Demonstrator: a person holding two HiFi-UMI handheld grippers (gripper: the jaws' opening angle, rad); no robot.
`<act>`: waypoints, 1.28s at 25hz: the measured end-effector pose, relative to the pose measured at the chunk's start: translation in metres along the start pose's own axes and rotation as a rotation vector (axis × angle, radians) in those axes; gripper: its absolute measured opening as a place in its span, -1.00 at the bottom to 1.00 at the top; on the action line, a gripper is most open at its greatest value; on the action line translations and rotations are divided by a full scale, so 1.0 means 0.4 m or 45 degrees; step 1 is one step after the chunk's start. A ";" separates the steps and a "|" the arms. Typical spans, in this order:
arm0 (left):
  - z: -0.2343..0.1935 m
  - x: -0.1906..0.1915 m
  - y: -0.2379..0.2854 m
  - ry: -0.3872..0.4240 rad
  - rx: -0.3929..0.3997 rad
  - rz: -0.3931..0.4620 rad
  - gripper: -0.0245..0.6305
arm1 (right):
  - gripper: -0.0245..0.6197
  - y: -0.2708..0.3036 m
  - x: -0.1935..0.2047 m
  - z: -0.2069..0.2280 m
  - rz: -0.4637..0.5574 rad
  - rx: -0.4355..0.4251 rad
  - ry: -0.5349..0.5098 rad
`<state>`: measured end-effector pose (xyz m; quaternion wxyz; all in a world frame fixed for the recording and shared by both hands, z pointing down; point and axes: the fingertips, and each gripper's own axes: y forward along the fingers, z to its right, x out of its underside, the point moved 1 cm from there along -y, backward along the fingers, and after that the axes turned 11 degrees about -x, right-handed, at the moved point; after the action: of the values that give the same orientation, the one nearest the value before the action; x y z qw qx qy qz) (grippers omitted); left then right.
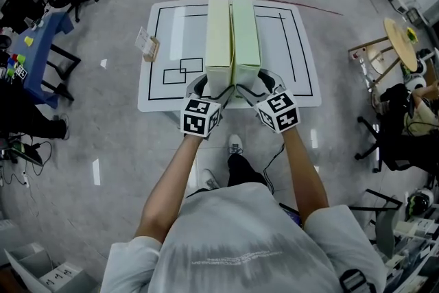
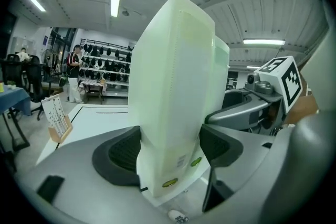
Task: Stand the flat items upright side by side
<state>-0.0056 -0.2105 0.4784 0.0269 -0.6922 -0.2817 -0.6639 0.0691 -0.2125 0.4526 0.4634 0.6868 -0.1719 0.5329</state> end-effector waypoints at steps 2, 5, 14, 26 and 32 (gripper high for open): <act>0.010 -0.001 0.007 0.005 -0.018 0.001 0.17 | 0.08 -0.008 0.007 0.011 0.003 0.019 0.013; 0.015 0.004 -0.012 0.027 -0.001 0.013 0.17 | 0.08 -0.029 0.022 0.017 -0.002 0.046 0.017; -0.052 -0.001 -0.145 0.044 0.035 0.049 0.17 | -0.01 -0.158 0.004 0.031 0.049 0.209 0.050; -0.213 -0.238 -0.176 0.116 0.022 0.209 -0.87 | -0.84 -0.305 -0.193 0.174 0.191 0.411 -0.069; -0.100 -0.303 -0.429 0.390 -0.001 0.347 -0.87 | -0.84 -0.458 -0.258 -0.060 0.262 0.431 -0.169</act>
<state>-0.1099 -0.1259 0.3123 0.1590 -0.6149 -0.1778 -0.7516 0.1507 -0.1259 0.2775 0.2721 0.7673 -0.1794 0.5523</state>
